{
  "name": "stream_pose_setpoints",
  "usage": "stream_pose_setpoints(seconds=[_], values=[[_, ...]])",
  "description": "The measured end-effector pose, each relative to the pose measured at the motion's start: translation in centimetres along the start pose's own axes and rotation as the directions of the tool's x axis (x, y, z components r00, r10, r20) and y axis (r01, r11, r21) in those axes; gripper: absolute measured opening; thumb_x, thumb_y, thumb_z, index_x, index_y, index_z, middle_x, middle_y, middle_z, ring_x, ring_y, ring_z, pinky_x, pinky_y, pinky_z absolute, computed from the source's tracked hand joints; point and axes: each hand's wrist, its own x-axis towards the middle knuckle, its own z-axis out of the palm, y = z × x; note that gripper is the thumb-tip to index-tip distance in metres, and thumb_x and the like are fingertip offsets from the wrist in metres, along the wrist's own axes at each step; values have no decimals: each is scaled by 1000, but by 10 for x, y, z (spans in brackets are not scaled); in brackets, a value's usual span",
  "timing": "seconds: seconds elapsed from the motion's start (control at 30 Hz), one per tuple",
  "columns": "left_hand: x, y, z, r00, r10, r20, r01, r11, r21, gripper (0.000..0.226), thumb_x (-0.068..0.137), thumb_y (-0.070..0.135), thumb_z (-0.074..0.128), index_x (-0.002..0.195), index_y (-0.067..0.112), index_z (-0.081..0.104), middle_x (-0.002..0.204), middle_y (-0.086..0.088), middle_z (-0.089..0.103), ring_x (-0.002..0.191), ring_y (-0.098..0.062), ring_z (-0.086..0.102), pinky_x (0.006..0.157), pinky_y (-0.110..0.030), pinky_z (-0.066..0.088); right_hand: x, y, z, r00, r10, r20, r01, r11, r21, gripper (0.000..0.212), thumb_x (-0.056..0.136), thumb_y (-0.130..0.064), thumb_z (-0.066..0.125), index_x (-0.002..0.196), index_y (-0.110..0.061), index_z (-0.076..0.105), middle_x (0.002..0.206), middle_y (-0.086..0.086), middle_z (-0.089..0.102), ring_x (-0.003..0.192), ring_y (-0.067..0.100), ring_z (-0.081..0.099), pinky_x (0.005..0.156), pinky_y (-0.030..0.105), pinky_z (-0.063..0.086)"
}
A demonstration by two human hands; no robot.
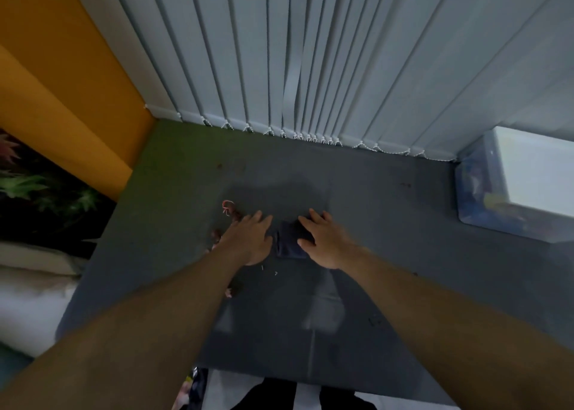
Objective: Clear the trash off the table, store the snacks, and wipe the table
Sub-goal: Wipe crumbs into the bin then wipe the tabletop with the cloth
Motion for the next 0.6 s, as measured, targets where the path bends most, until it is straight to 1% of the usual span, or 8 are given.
stream_pose_setpoints(seconds=[0.13, 0.27, 0.43, 0.5, 0.6], values=[[-13, 0, -13, 999, -32, -44, 33, 999, 6, 63, 103, 39, 33, 158, 18, 11, 165, -9, 7, 150, -31, 12, 121, -44, 17, -7, -6, -19, 998, -7, -58, 9, 999, 38, 65, 101, -48, 43, 157, -25, 19, 166, 3, 10, 151, 31, 6, 119, 49, 21], [-31, 0, -22, 990, -91, -112, 91, 996, -5, 62, 103, 40, 33, 158, 19, 14, 165, -10, 9, 151, -32, 9, 120, -45, 17, -14, -15, -39, 993, -31, -111, 33, 999, 19, 64, 100, -51, 42, 156, -27, 23, 165, 2, 13, 151, 31, 10, 117, 53, 24], [-58, 9, -27, 969, -173, -175, 168, 985, -42, 61, 102, 39, 32, 158, 21, 14, 165, -8, 9, 152, -27, 6, 121, -47, 15, -27, -26, -61, 985, -112, -128, 112, 994, -4, 62, 101, -55, 37, 156, -30, 22, 166, -2, 11, 151, 28, 8, 116, 57, 20], [-69, 13, -30, 960, -210, -186, 201, 977, -66, 61, 101, 39, 31, 157, 21, 14, 165, -7, 9, 152, -26, 9, 121, -47, 15, -33, -29, -68, 980, -144, -135, 143, 990, -21, 62, 101, -55, 36, 156, -30, 23, 166, -3, 11, 152, 28, 8, 117, 58, 19], [-87, 19, -31, 939, -251, -233, 238, 968, -82, 61, 100, 39, 32, 156, 20, 17, 164, -6, 14, 149, -30, 18, 119, -49, 20, -42, -33, -77, 970, -201, -138, 196, 980, -45, 62, 101, -56, 35, 156, -31, 23, 166, -3, 11, 152, 27, 7, 118, 57, 18]])
